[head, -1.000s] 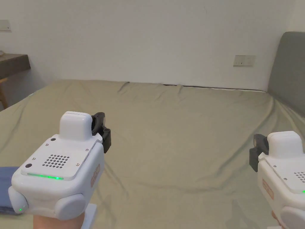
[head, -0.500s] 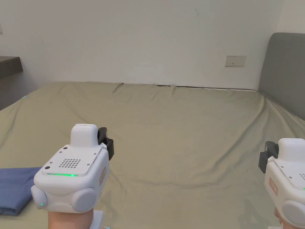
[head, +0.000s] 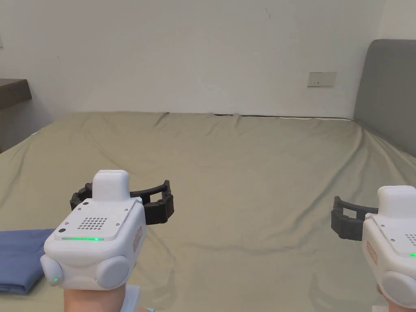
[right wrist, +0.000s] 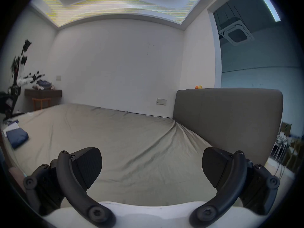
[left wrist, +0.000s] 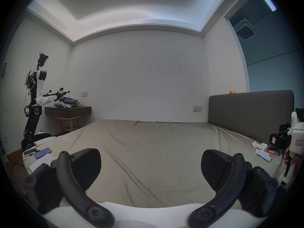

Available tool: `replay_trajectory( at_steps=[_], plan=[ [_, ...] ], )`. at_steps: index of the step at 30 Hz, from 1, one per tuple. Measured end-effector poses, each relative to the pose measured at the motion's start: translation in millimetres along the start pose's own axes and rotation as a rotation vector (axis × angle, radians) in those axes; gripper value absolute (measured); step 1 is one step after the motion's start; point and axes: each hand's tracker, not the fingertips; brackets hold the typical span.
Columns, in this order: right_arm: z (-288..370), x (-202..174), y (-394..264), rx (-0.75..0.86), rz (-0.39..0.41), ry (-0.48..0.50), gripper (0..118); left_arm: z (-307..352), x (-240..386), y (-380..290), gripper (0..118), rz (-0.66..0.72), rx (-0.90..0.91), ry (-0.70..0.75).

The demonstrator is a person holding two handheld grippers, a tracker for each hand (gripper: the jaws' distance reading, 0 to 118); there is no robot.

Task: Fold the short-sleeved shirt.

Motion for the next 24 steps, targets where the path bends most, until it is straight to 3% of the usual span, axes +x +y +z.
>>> replay_trajectory(
  at_steps=[2,4,8,10,12,17,24],
  plan=[
    [-1.2,-3.3,-0.7,-0.016,0.031,-0.01,118,-2.6,-0.3,-1.6,118,0.005,-0.018,0.005],
    [-1.0,-2.9,-0.8,-0.013,0.01,0.031,118,-4.5,-1.5,-3.9,118,0.005,-0.034,0.002],
    [-7.3,-3.7,8.7,-0.089,-0.145,0.149,118,-4.8,-1.4,-5.0,118,0.025,-0.031,-0.021],
    [-10.6,-9.7,11.3,-0.145,-0.182,0.066,118,-5.4,-0.2,-4.9,118,0.029,-0.035,-0.036],
    [-11.8,-14.8,14.3,-0.171,-0.164,0.013,118,-5.2,0.4,-5.9,118,0.024,-0.034,-0.039],
    [-8.2,-13.4,18.4,-0.17,-0.199,0.072,118,-4.4,-0.5,-5.2,118,0.03,-0.023,-0.048],
    [-2.7,-26.1,19.0,-0.209,-0.13,0.173,118,-5.5,-3.9,-5.8,118,0.046,-0.036,-0.037]
  ],
)
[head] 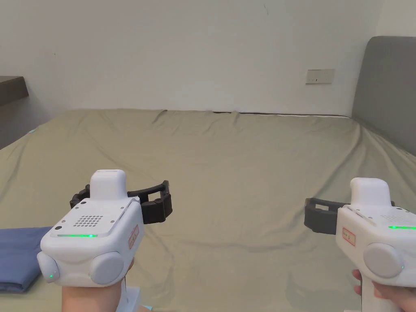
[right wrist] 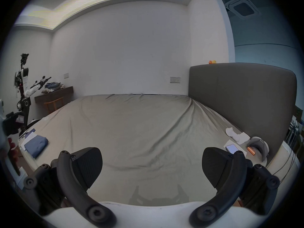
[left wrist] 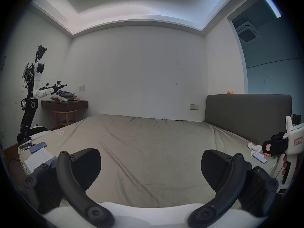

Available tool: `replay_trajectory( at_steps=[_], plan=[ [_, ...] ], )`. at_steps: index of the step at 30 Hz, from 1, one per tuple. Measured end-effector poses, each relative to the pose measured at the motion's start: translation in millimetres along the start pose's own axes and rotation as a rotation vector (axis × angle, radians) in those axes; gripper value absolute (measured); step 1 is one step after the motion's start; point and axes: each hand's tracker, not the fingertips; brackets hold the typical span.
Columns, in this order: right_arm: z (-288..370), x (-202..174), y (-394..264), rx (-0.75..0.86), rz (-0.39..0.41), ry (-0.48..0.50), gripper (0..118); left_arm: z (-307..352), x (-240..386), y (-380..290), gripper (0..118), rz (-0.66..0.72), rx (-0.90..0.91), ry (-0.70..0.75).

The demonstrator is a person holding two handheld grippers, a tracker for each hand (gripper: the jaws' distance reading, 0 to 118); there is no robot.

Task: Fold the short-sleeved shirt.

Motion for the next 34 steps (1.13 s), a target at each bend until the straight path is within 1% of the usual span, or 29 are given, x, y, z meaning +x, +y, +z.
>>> replay_trajectory(
  at_steps=[1,2,3,5,8,9,11,13,15,18,20,21,23,25,26,27,28,29,30,32,33,34],
  plan=[
    [1.3,-1.3,0.0,0.007,0.003,0.01,118,-0.2,-0.3,0.4,118,0.003,-0.002,0.0],
    [1.8,-1.2,1.6,0.006,-0.005,0.04,118,-0.2,-0.4,0.7,118,0.005,-0.002,0.0],
    [2.0,-0.3,4.2,-0.015,-0.045,0.068,118,0.1,-1.4,0.2,118,0.007,0.002,-0.001],
    [3.3,1.0,8.0,-0.031,-0.106,0.069,118,0.1,-1.7,0.3,118,0.006,0.004,-0.004],
    [2.8,0.9,15.2,-0.051,-0.105,-0.021,118,-0.2,-1.9,-1.1,118,0.01,-0.003,-0.007],
    [2.6,1.2,16.4,-0.051,-0.101,-0.036,118,-0.6,-1.8,-1.5,118,0.011,-0.007,-0.008],
    [3.0,4.4,17.5,-0.053,-0.103,-0.03,118,-0.3,-1.5,-1.6,118,0.013,-0.011,-0.007],
    [4.1,8.0,18.2,-0.065,-0.117,0.015,118,0.4,-1.4,-1.0,118,0.017,-0.006,-0.011],
    [6.2,8.5,19.6,-0.055,-0.128,0.026,118,0.8,-1.9,-0.6,118,0.017,-0.001,-0.011],
    [10.1,6.6,20.1,-0.018,-0.1,0.043,118,0.6,-2.0,-0.7,118,0.015,-0.002,-0.011],
    [10.7,0.9,19.1,-0.008,-0.077,0.008,118,0.4,-2.0,-1.3,118,0.015,-0.006,-0.013],
    [11.4,-0.4,16.5,0.041,-0.07,-0.014,118,0.2,-1.8,-1.5,118,0.015,-0.008,-0.012],
    [9.4,-5.2,15.9,0.033,0.007,-0.059,118,0.2,-1.6,-1.7,118,0.013,-0.008,-0.013],
    [7.3,-6.6,14.5,0.024,0.013,-0.025,118,0.5,-1.4,-1.3,118,0.013,-0.005,-0.014],
    [6.4,-6.8,14.2,0.017,0.004,-0.031,118,0.6,-1.5,-1.2,118,0.013,-0.004,-0.015],
    [6.0,-6.4,13.9,0.007,0.005,-0.012,118,0.8,-1.7,-1.3,118,0.012,-0.004,-0.016],
    [5.6,-6.9,14.2,0.01,0.003,-0.022,118,0.8,-1.8,-1.4,118,0.011,-0.004,-0.015],
    [6.3,-5.9,15.3,0.013,-0.025,-0.043,118,0.8,-1.9,-1.4,118,0.011,-0.005,-0.014],
    [9.5,-2.0,17.4,0.016,-0.068,-0.014,118,0.7,-2.0,-1.4,118,0.012,-0.007,-0.015],
    [13.1,5.9,21.5,0.026,-0.123,0.036,118,1.3,-2.3,-1.5,118,0.013,-0.007,-0.016],
    [12.1,8.5,23.0,-0.011,-0.168,0.039,118,1.7,-2.4,-1.5,118,0.014,-0.003,-0.015],
    [10.0,10.8,22.4,-0.03,-0.186,0.042,118,1.9,-2.3,-1.4,118,0.013,0.0,-0.015]
  ],
)
